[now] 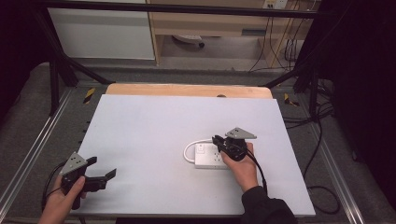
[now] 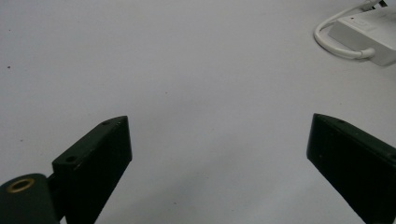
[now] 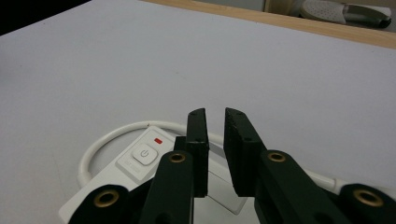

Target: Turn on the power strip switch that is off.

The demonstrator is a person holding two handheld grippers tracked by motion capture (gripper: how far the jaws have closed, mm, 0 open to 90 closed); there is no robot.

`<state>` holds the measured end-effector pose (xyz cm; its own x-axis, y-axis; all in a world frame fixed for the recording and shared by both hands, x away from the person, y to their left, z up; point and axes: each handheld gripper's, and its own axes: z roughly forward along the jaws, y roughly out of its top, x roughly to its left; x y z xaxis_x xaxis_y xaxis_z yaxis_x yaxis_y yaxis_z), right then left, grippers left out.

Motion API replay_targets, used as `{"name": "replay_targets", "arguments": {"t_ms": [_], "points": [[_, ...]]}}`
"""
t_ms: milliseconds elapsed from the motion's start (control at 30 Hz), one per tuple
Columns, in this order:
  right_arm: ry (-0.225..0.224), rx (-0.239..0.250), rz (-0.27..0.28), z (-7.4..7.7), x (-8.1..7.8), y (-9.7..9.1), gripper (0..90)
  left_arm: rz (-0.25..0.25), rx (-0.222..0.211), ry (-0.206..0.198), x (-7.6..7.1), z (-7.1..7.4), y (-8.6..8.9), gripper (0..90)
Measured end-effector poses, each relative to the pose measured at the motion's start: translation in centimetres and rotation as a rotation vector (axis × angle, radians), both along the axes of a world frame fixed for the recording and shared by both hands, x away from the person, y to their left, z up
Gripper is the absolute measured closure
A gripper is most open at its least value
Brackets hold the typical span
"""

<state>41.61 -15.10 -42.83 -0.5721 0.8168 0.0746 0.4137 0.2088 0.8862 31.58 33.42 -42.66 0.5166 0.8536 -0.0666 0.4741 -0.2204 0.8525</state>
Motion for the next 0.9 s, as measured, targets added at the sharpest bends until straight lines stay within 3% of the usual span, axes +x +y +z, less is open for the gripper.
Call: {"name": "replay_targets", "arguments": {"t_ms": [900], "points": [[-0.053, 0.044, -0.018, 2.2, -0.2, -0.3, 52.4, -0.001, 0.005, -0.002, -0.1, 0.0, -0.1, 6.8]]}}
